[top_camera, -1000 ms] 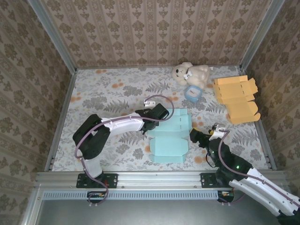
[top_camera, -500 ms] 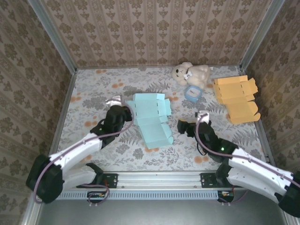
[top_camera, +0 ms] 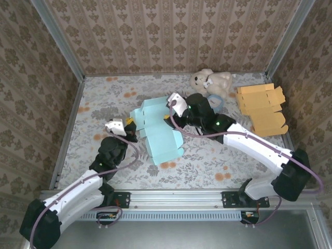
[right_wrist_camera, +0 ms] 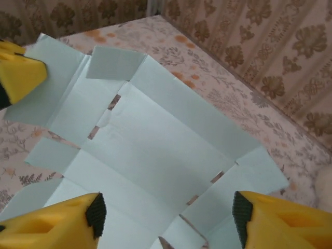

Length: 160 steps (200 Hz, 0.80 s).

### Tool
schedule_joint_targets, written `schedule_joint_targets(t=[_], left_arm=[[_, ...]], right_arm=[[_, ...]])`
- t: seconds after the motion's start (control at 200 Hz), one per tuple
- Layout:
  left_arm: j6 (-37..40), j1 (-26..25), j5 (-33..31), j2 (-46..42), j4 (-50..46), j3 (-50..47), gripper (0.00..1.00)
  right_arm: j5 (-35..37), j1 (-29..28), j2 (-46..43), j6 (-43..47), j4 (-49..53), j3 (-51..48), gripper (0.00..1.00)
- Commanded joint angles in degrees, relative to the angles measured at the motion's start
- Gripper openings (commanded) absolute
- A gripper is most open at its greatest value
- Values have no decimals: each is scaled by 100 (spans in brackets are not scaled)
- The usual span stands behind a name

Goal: Fold the paper box

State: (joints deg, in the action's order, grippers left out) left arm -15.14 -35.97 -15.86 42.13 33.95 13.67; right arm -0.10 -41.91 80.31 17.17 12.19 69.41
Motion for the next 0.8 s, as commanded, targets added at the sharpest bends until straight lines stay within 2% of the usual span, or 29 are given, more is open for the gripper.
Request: schedule_joint_targets(t=[0.0,0.115,0.15,0.295,0.64,0.795], left_arm=[[549,79,386,-392,714,-392,0],[617,81,663,-795,684,-575,0],[632,81,702,-880,687,-611,0],[635,81,654,-1112,764,-776,0],[709,81,804,-1109,866,-847,0],[714,81,824,-1093,890,-849,0]], right_arm=[[-694,160,494,2002,1287,681,64],[-852,344,786,2630,2089,1173,64],[-956,411,786,2956,2203,1197,60],[-1166,693,579,3732,1973,1009,55],[-999,807,894,3954,2048,1719,54],[-1153,807,1226,4101,2467,2168,54]])
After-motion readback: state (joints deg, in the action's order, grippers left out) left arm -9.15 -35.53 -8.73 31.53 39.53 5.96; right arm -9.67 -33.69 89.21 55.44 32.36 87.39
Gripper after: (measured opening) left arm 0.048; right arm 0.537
